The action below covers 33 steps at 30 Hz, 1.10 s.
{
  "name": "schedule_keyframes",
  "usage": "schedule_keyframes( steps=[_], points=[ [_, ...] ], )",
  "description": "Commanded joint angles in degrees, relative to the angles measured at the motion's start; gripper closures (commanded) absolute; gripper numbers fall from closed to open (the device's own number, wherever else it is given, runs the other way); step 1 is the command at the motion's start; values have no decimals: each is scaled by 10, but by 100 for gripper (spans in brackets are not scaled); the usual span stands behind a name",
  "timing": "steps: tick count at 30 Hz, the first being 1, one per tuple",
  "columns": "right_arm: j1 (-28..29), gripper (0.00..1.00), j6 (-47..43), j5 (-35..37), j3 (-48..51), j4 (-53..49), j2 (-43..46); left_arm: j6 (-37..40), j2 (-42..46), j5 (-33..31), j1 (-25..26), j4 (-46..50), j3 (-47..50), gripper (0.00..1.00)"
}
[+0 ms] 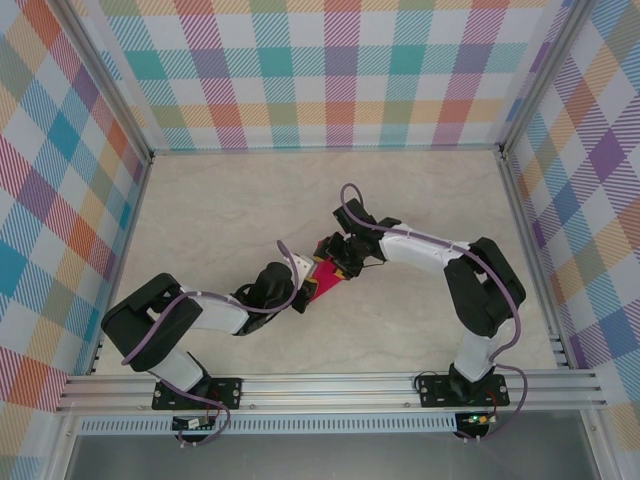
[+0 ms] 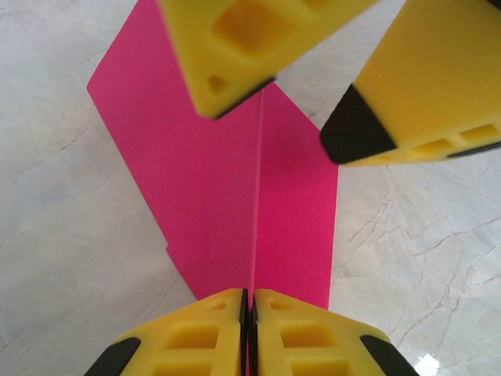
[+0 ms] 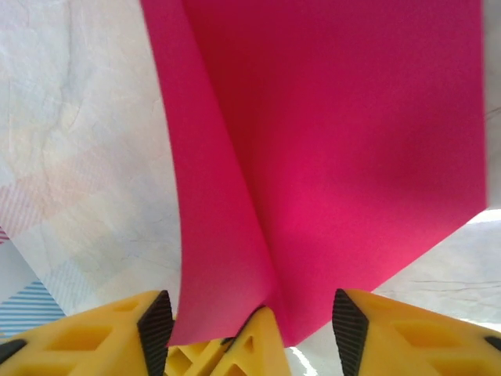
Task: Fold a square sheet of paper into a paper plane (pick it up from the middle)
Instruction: Fourth fold the wing at the center of the table.
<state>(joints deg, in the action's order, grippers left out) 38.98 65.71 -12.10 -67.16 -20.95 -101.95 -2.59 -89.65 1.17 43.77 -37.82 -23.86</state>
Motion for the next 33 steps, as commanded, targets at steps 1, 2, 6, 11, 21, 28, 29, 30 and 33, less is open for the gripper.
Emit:
schedule_keyframes(
  steps=[1, 2, 6, 11, 21, 28, 29, 30, 33],
  points=[
    [-10, 37, -88, -6, 17, 27, 41, -52, -5, 24, 7, -31, 14, 89],
    [-11, 36, -109, -5, 20, 25, 47, -64, -4, 29, 7, -35, 16, 89],
    [-21, 35, -157, -24, 52, 51, 72, -98, -1, 38, 7, -47, 22, 89],
    [-40, 34, -179, -52, 102, 87, 100, -130, 4, 35, 7, -44, 20, 89],
    [-54, 50, -194, -66, 160, 118, 114, -154, 3, 35, 7, -28, 13, 89],
    [-54, 76, -190, -105, 118, 139, 36, -161, 15, 37, 7, -10, 10, 88],
    [-54, 76, -190, -108, 111, 141, 26, -165, 16, 37, 7, -7, 8, 87],
    [-54, 77, -190, -112, 105, 142, 14, -174, 17, 38, 7, -2, 6, 87],
    [-54, 78, -187, -119, 99, 150, -9, -204, 20, 44, 7, 14, -3, 80]
  ],
)
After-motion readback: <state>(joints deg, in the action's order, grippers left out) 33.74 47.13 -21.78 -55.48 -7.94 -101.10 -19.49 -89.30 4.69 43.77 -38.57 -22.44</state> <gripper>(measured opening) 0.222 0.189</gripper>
